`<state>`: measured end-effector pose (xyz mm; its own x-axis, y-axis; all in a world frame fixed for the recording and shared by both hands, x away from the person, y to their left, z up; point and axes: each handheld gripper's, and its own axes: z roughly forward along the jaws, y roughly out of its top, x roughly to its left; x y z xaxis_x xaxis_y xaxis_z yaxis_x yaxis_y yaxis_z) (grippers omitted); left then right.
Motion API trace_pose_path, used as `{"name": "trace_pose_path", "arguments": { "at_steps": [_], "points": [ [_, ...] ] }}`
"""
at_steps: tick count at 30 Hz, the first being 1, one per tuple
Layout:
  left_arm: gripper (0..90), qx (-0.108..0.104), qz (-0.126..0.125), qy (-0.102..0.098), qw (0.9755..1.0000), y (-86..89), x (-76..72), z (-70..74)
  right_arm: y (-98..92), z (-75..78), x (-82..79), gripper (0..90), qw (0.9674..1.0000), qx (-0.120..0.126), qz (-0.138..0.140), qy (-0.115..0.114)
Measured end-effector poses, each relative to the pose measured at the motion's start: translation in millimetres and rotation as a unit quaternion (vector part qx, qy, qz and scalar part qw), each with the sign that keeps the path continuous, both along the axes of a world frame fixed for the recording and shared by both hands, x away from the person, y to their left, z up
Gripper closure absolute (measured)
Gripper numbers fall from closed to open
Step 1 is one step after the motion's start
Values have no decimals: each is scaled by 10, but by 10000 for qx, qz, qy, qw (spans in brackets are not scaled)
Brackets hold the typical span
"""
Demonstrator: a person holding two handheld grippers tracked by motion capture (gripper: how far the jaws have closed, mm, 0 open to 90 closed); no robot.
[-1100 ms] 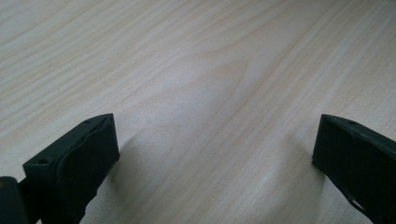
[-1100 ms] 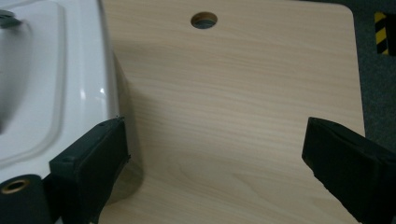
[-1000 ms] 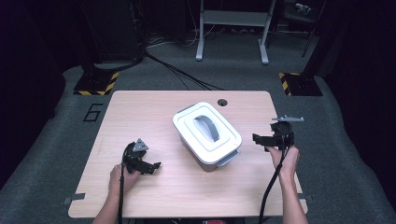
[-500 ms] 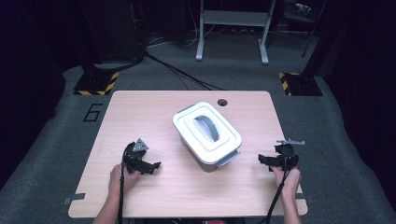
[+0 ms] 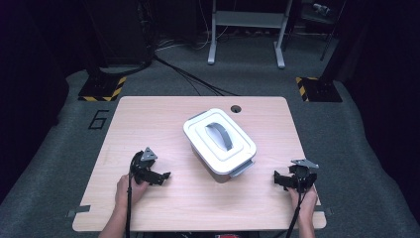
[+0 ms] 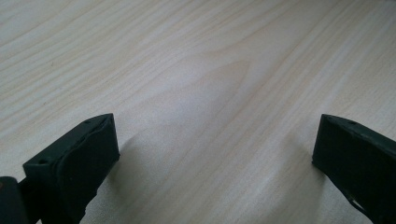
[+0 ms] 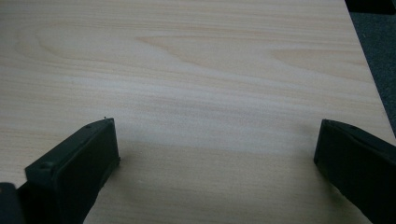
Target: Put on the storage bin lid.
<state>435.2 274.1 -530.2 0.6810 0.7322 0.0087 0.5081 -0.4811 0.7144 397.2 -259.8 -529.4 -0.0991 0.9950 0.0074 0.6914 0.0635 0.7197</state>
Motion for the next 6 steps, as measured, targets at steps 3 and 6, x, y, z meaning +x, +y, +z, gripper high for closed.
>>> {"name": "trace_pose_path", "arguments": {
  "at_steps": [3,6],
  "points": [
    [1,5,-1,-1,10000,1,0,0,1,-1,-3,0,10000,5,-5,-6],
    [1,1,3,-1,10000,0,-1,0,3,-1,-5,0,10000,9,-23,2]
  ]
}}
